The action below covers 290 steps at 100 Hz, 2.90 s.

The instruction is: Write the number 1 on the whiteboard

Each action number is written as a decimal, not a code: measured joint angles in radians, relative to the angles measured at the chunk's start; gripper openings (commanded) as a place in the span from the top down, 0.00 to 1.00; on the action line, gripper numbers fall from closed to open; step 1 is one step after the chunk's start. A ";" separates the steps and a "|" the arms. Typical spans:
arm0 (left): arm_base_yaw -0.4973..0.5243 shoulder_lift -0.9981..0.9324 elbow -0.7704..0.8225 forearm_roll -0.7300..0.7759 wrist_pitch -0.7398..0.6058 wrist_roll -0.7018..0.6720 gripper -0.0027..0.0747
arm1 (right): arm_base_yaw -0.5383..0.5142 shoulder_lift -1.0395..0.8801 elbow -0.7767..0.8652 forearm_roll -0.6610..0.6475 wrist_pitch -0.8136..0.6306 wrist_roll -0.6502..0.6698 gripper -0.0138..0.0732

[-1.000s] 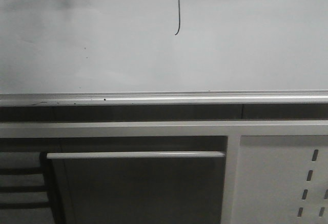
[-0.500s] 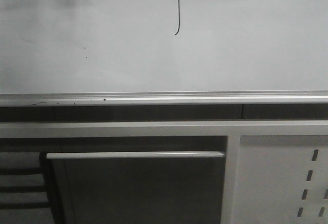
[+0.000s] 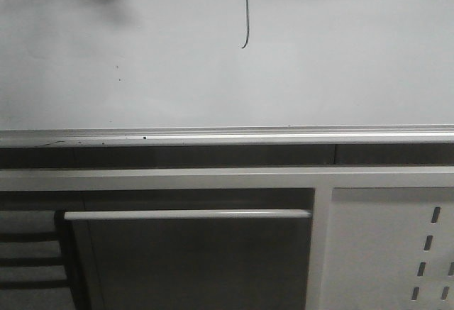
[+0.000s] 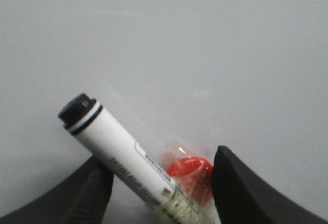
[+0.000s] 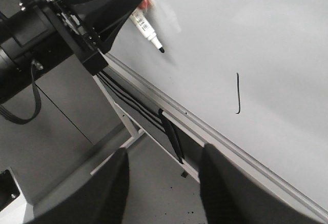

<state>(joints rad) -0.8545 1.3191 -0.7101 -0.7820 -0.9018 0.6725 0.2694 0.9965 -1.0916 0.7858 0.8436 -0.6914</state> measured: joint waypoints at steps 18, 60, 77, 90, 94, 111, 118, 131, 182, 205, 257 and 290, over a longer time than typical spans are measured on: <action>0.000 0.000 0.000 0.000 0.000 0.000 0.47 | 0.000 0.000 0.000 -0.003 0.000 0.000 0.52; 0.000 0.000 -0.002 0.022 0.011 0.042 0.47 | 0.000 0.000 0.000 -0.004 0.000 0.000 0.52; 0.000 0.000 -0.002 0.024 0.012 0.052 0.47 | 0.000 0.000 0.000 -0.004 0.000 0.000 0.52; 0.000 0.000 -0.002 0.024 0.014 0.054 0.47 | 0.000 0.000 0.000 -0.004 0.000 0.000 0.52; 0.000 0.000 -0.002 0.026 0.014 0.054 0.47 | 0.000 0.000 0.000 -0.004 0.000 0.000 0.52; 0.000 0.000 -0.002 0.027 0.033 0.071 0.46 | 0.000 0.000 0.000 -0.004 0.000 0.000 0.52; 0.000 0.000 -0.002 0.028 0.042 0.078 0.46 | 0.000 0.000 0.000 -0.004 0.000 0.000 0.52; 0.000 0.000 -0.002 0.031 0.049 0.082 0.46 | 0.000 0.000 0.000 -0.004 0.000 0.000 0.52; 0.000 -0.025 -0.002 0.033 0.103 0.149 0.46 | 0.000 0.000 0.000 -0.004 0.000 0.000 0.52; 0.000 -0.027 -0.002 0.033 0.110 0.158 0.46 | 0.000 0.000 0.000 -0.004 0.000 0.000 0.52; 0.000 -0.203 0.028 -0.083 0.241 0.192 0.46 | 0.000 0.000 0.000 -0.004 0.000 0.000 0.52; 0.000 -0.440 0.069 -0.130 0.383 0.211 0.81 | 0.000 -0.052 0.008 -0.004 -0.066 0.017 0.90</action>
<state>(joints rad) -0.8545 0.8786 -0.6416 -0.9116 -0.5189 0.8836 0.2694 0.9448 -1.0833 0.7814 0.7776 -0.6745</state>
